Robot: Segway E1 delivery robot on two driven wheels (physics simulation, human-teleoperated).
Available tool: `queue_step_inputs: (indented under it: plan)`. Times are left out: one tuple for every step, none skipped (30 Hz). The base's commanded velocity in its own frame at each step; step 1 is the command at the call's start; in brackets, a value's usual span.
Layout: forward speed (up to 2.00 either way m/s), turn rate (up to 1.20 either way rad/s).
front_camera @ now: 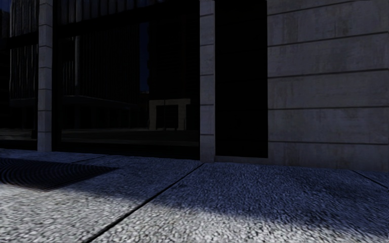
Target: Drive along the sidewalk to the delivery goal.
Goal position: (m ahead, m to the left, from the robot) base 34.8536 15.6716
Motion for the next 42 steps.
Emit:
queue_step_inputs:
  plan:
    - [1.21,0.74]
    - [1.22,0.74]
    - [1.24,0.74]
    - [1.25,0.74]
    - [1.3,0.74]
    - [1.3,0.74]
    - [1.35,0.74]
    - [1.39,0.73]
    - [1.41,0.73]
    - [1.41,0.73]
    - [1.41,0.73]
    - [1.42,0.73]
    - [1.42,0.73]
    - [1.42,0.73]
    - [1.42,0.73]
    - [1.42,0.73]
    - [1.42,0.72]
    - [1.42,0.72]
    - [1.42,0.71]
    - [1.42,0.71]
    - [1.43,0.71]
    - [1.43,0.71]
    - [1.43,0.71]
    - [1.44,0.7]
    - [1.44,0.7]
    - [1.44,0.7]
    - [1.45,0.69]
    - [1.45,0.69]
    - [1.45,0.69]
    - [1.46,0.69]
    - [1.46,0.68]
    - [1.46,0.68]
    - [1.46,0.67]
    - [1.46,0.67]
    - [1.47,0.67]
    - [1.47,0.67]
    - [1.47,0.66]
    - [1.48,0.66]
    - [1.48,0.66]
    - [1.49,0.66]
    - [1.49,0.65]
    - [1.49,0.65]
